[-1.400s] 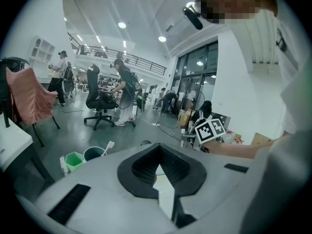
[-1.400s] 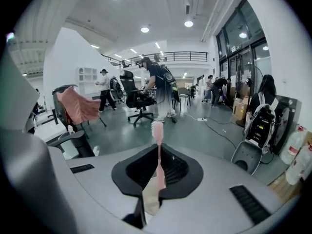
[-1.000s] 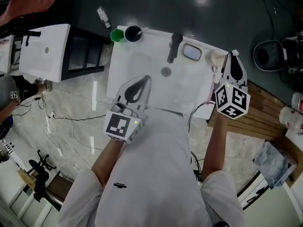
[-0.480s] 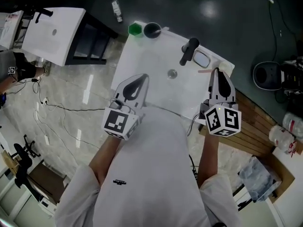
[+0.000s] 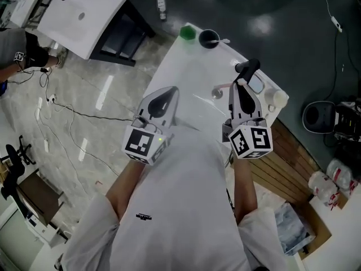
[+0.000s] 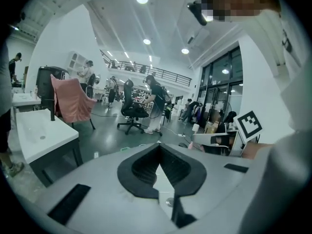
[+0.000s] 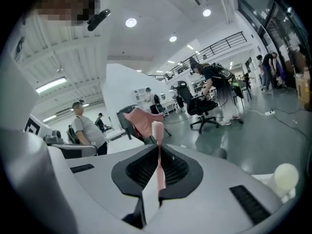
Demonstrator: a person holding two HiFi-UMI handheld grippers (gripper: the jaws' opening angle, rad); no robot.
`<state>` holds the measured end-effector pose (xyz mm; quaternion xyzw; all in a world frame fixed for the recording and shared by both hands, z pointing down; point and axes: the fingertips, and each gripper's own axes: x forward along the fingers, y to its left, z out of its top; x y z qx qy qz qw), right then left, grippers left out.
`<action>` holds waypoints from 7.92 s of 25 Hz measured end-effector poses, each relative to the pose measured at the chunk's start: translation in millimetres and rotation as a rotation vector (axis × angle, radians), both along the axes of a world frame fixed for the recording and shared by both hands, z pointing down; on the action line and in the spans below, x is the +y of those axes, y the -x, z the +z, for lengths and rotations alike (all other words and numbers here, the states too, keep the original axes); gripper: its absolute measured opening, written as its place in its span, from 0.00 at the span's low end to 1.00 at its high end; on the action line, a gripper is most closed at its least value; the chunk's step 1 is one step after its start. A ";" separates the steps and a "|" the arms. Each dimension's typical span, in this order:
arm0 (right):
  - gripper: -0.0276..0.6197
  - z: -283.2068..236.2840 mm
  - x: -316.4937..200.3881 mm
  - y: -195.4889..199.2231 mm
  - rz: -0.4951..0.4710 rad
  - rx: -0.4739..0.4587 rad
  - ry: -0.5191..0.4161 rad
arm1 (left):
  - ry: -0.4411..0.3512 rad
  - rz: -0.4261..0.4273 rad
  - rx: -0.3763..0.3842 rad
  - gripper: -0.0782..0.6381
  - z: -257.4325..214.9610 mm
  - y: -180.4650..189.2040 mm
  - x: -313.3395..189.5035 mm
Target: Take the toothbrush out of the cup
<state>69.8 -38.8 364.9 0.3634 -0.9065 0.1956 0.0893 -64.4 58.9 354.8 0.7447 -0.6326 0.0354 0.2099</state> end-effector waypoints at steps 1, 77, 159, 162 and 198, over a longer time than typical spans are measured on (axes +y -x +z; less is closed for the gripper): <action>0.06 3.0 -0.2 9.1 -0.013 -0.020 0.021 | 0.004 -0.009 0.000 0.11 1.4 4.2 1.8; 0.22 271.0 -3.4 194.8 0.201 0.134 0.823 | 0.262 -0.094 0.103 0.11 130.0 128.0 -21.6; 0.05 27.5 -41.8 -3.9 0.215 0.026 0.003 | 0.108 0.464 -0.231 0.21 67.4 -38.9 -171.5; 0.05 31.0 -49.6 -6.0 0.233 0.026 0.003 | 0.139 0.501 -0.264 0.21 83.4 -42.9 -182.6; 0.05 39.7 -48.2 -19.5 0.271 0.024 0.020 | 0.285 0.592 -0.528 0.13 144.7 -45.6 -223.9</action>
